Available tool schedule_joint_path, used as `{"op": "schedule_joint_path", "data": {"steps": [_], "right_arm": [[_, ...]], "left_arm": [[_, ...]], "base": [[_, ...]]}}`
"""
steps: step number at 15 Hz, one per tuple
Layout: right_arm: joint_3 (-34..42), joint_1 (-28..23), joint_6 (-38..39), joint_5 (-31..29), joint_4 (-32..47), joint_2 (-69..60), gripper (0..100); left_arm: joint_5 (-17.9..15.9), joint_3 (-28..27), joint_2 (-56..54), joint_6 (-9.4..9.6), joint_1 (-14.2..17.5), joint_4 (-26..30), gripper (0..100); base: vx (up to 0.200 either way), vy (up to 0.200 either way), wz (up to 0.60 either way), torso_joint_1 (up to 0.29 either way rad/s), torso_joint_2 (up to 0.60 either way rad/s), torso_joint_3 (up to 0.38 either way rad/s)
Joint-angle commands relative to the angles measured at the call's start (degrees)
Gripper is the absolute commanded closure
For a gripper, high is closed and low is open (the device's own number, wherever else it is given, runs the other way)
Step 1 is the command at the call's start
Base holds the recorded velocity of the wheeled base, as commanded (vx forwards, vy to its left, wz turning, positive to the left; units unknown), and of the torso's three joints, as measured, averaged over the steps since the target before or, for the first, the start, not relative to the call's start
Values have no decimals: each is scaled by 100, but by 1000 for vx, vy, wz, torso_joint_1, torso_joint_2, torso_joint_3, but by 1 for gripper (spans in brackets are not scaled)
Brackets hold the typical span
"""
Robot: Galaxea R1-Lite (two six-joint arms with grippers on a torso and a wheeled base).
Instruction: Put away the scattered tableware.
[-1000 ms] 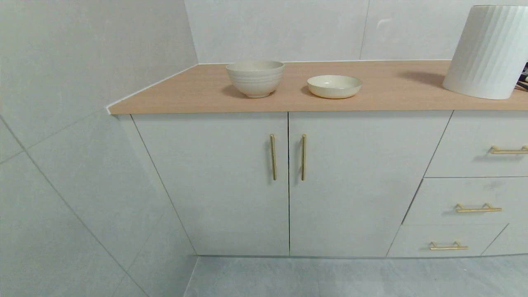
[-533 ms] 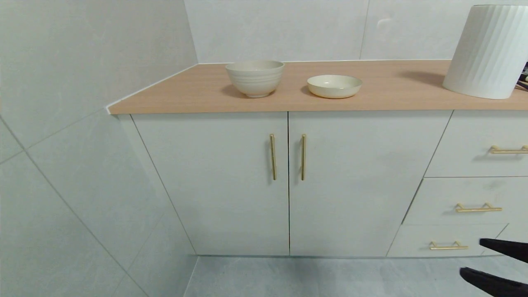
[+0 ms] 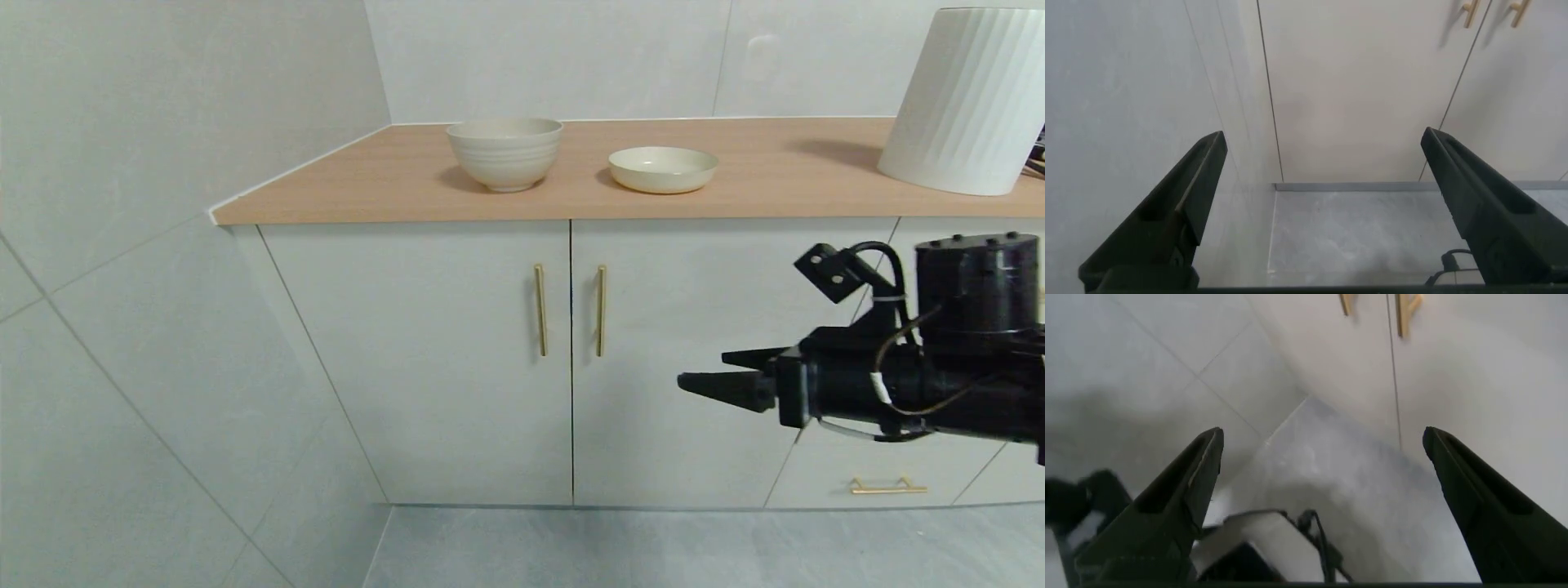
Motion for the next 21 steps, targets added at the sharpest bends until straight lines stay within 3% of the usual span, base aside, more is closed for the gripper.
{"op": "schedule_joint_path", "data": {"steps": [1, 5, 10, 13, 21], "right_arm": [[-870, 143, 164, 1, -38, 1133, 0], [-2144, 160, 647, -8, -73, 2214, 0], [-2285, 169, 920, -131, -1022, 2733, 0], [-2426, 406, 1060, -878, -1980, 3190, 0], [-2636, 512, 1684, -895, -2209, 3374, 0]], "left_arm": [[-8, 0, 0, -1, 2, -1, 0], [0, 0, 0, -1, 2, -1, 0], [0, 0, 0, -1, 2, -1, 0], [0, 0, 0, -1, 2, -1, 0], [0, 0, 0, -1, 2, -1, 0]], "base": [[0, 0, 0, 0, 0, 0], [0, 0, 0, 0, 0, 0], [0, 0, 0, 0, 0, 0], [0, 0, 0, 0, 0, 0], [0, 0, 0, 0, 0, 0]]}}
